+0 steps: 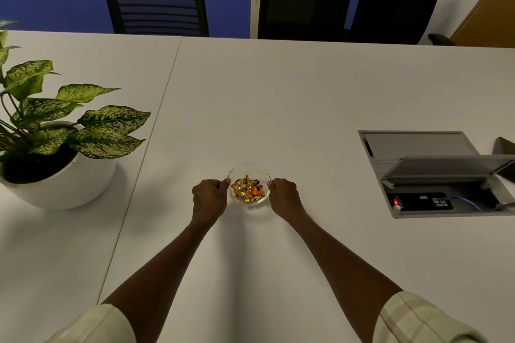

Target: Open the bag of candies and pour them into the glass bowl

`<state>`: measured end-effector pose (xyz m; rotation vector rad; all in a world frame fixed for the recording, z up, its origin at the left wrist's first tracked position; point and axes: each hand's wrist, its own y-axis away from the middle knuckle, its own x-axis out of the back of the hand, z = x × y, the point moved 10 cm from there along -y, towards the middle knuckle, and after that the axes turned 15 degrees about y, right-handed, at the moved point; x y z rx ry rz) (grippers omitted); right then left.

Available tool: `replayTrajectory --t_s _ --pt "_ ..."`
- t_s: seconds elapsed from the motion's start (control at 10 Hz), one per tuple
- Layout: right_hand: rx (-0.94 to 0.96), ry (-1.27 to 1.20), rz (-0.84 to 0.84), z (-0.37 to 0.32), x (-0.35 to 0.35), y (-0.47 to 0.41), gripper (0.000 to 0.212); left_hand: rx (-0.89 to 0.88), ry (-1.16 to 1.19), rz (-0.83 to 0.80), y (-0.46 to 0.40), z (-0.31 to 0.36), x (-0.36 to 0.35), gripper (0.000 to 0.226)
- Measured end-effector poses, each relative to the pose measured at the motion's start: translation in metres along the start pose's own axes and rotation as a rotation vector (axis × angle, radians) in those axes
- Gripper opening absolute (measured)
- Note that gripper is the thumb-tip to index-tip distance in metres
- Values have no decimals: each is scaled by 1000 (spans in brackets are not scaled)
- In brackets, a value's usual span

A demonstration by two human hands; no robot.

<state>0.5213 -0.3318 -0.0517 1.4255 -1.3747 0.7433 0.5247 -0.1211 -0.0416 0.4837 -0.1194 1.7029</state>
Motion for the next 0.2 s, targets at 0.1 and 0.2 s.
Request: replayTrajectory --t_s 0.1,0.2 --pt "52 128 112 -4 11 11 29 -126 -108 12 12 16 5 51" --pt "110 268 275 -12 28 30 27 -136 -178 24 28 22 10 42"
